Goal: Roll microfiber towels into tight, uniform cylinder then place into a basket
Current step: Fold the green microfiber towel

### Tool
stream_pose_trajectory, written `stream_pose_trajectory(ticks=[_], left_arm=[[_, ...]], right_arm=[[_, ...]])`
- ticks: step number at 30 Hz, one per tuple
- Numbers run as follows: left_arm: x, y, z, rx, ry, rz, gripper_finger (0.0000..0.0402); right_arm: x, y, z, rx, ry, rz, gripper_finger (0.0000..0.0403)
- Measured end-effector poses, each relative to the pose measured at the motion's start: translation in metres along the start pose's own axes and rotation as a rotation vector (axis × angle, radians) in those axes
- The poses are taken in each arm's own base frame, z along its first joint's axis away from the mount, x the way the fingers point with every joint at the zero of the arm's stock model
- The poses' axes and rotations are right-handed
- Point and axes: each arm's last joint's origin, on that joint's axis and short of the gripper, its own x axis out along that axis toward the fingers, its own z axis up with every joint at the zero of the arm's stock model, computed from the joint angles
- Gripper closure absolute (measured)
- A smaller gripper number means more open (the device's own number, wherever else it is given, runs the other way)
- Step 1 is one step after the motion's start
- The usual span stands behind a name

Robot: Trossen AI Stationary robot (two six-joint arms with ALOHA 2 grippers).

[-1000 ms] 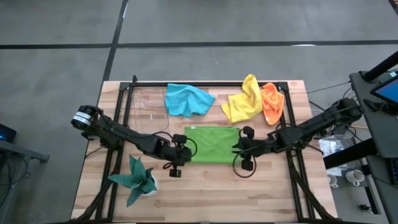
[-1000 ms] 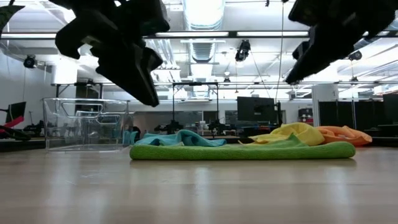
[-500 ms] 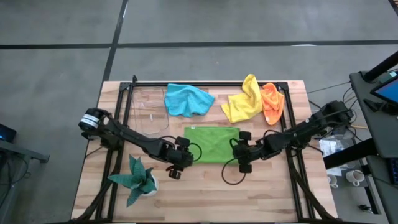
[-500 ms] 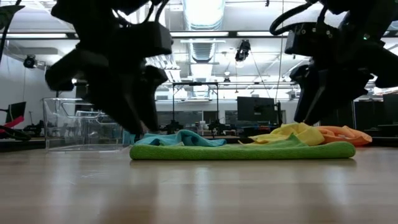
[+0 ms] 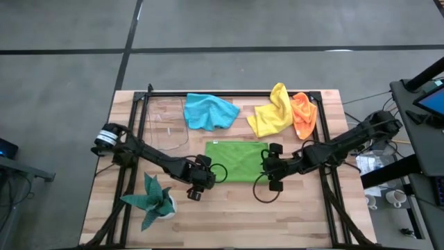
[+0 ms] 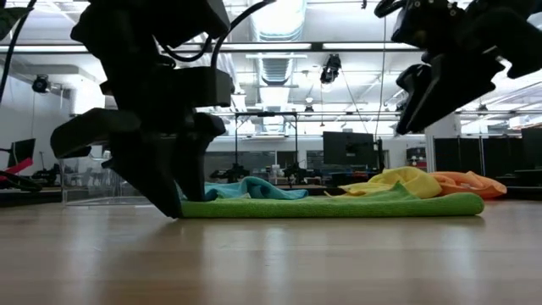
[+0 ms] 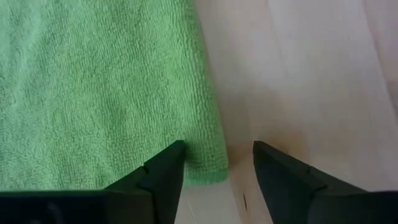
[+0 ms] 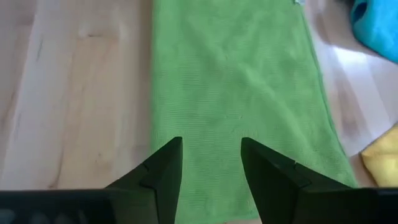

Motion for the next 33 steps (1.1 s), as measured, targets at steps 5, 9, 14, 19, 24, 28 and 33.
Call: stream_pose_trajectory(ticks=[5, 9, 14, 19, 24, 28, 33], left_arm=[[0.001, 0.000, -0.001, 0.001, 0.006, 0.000, 0.0287], [0.001, 0.000, -0.001, 0.000, 0.002, -0.001, 0.0360], [0.000, 0.000, -0.001, -0.001, 0.002, -0.001, 0.0394], [0.000, 0.000, -0.001, -0.002, 0.002, -0.001, 0.0400], [0.000, 0.000, -0.001, -0.003, 0.002, -0.001, 0.0401], [0.000, 0.000, -0.001, -0.022, 0.003, -0.001, 0.0401], [0.000, 0.000, -0.001, -0.025, 0.003, -0.001, 0.0401]], right_arm=[[0.010, 0.004, -0.005, -0.018, 0.068, 0.046, 0.0243], [0.024, 0.010, -0.012, -0.050, 0.143, 0.067, 0.0243], [0.040, 0.015, -0.021, -0.087, 0.234, 0.107, 0.0243], [0.047, 0.019, -0.027, -0.095, 0.303, 0.152, 0.0243], [0.050, 0.025, -0.031, -0.111, 0.328, 0.156, 0.0243], [0.053, 0.030, -0.034, -0.128, 0.338, 0.150, 0.0251], [0.056, 0.032, -0.037, -0.120, 0.358, 0.135, 0.0292]])
